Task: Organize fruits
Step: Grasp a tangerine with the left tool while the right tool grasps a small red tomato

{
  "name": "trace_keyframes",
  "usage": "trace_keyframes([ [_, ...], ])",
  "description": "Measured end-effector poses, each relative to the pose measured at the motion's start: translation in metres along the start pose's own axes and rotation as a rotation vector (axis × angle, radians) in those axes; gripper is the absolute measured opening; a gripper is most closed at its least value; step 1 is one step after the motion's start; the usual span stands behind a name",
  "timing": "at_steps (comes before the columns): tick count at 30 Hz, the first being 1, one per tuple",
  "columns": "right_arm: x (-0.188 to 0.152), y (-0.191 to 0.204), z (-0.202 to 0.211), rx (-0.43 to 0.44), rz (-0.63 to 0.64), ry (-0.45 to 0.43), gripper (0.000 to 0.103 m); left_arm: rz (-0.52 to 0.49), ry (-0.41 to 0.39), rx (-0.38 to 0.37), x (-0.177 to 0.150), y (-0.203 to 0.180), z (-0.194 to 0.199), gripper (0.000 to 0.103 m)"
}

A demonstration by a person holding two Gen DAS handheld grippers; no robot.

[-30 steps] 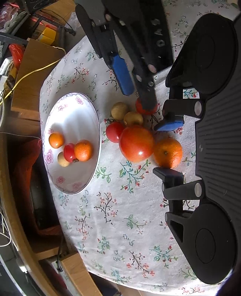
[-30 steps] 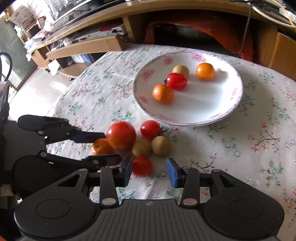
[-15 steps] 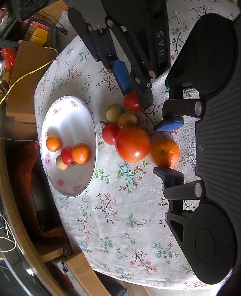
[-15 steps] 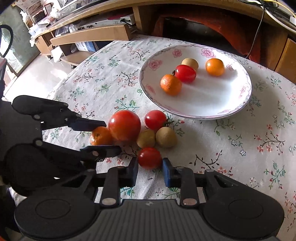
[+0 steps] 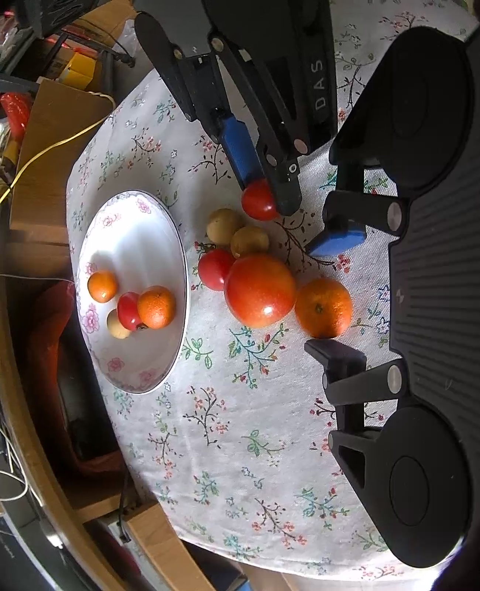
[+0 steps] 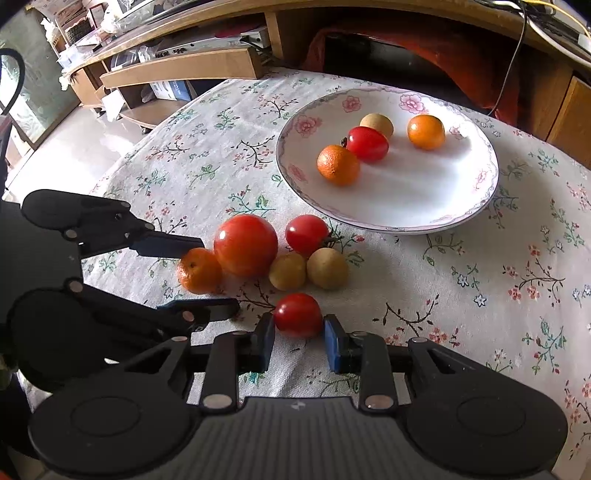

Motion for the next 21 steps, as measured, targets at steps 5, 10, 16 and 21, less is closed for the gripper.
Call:
trace_keyframes([
  [5, -0.001, 0.004, 0.001, -0.021, 0.021, 0.005, 0.028, 0.042, 0.017, -0.002, 0.000, 0.004, 0.003, 0.042],
  [10, -0.005, 0.003, 0.004, -0.039, 0.021, 0.009, 0.027, 0.057, 0.018, 0.019, 0.000, 0.007, 0.005, 0.041],
  [16, -0.007, 0.000, 0.015, -0.047, -0.005, -0.016, 0.027, 0.058, -0.008, 0.012, 0.005, 0.002, 0.013, 0.041],
  [21, -0.007, -0.004, 0.025, -0.059, -0.030, -0.041, 0.027, 0.060, -0.025, 0.010, 0.012, -0.004, 0.015, 0.041],
])
Point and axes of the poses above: each gripper's, at about its wrist camera, not at the fingertips, and z roughly against the way its jaws point, y to its left, x to its top, the point moved 4 cm from there along -z, roughly the way its jaws point, and after that the axes turned 5 degrees about y, right-handed, at the moved point
